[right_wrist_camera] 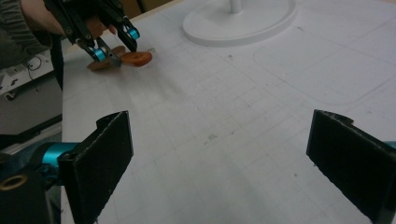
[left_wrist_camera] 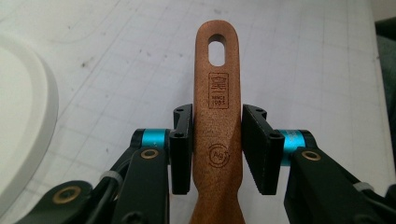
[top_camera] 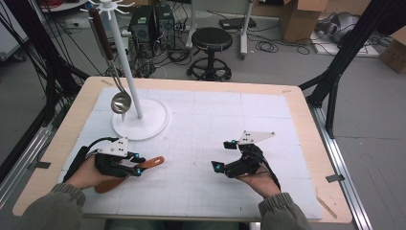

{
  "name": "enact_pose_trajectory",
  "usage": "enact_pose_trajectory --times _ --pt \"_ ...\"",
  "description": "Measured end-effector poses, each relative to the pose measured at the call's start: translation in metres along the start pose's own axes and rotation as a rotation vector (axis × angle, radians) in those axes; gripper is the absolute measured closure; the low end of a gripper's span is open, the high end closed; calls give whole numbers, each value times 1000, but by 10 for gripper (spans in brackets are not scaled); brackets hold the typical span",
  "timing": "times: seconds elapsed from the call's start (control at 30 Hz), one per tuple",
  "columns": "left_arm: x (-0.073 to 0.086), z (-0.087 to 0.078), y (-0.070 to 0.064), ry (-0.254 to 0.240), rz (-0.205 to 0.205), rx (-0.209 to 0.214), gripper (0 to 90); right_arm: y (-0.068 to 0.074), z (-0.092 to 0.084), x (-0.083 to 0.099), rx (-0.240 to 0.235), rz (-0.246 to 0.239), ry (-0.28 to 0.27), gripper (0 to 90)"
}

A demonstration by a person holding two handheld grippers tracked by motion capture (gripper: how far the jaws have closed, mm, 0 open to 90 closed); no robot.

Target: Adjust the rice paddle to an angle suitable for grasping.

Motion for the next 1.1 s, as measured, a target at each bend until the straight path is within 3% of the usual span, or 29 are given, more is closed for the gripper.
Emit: enact_pose_trajectory --times 0.43,0.53,0.77,0.97,1.1 --pt "-28 14 -8 -44 16 32 653 17 31 -14 -55 12 7 64" --pt "-33 18 -10 -45 19 39 653 23 37 -17 -92 5 6 188" --pt "-48 28 -13 -52 32 52 653 31 47 -21 -141 -3 17 271" --pt "-60 36 -18 -60 49 64 653 42 54 -21 -200 -38 42 479" --pt "-65 41 -22 -61 61 71 653 46 58 -22 -217 -40 46 530"
Point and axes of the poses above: each handheld gripper's, and its own axes: z roughly forward along the jaws, x roughly out of its underside, y roughly to its left, the point moved 7 cm from there along z, roughly forward along the jaws, and after that the axes turned 1 degree about -y, right-handed, at the moved point
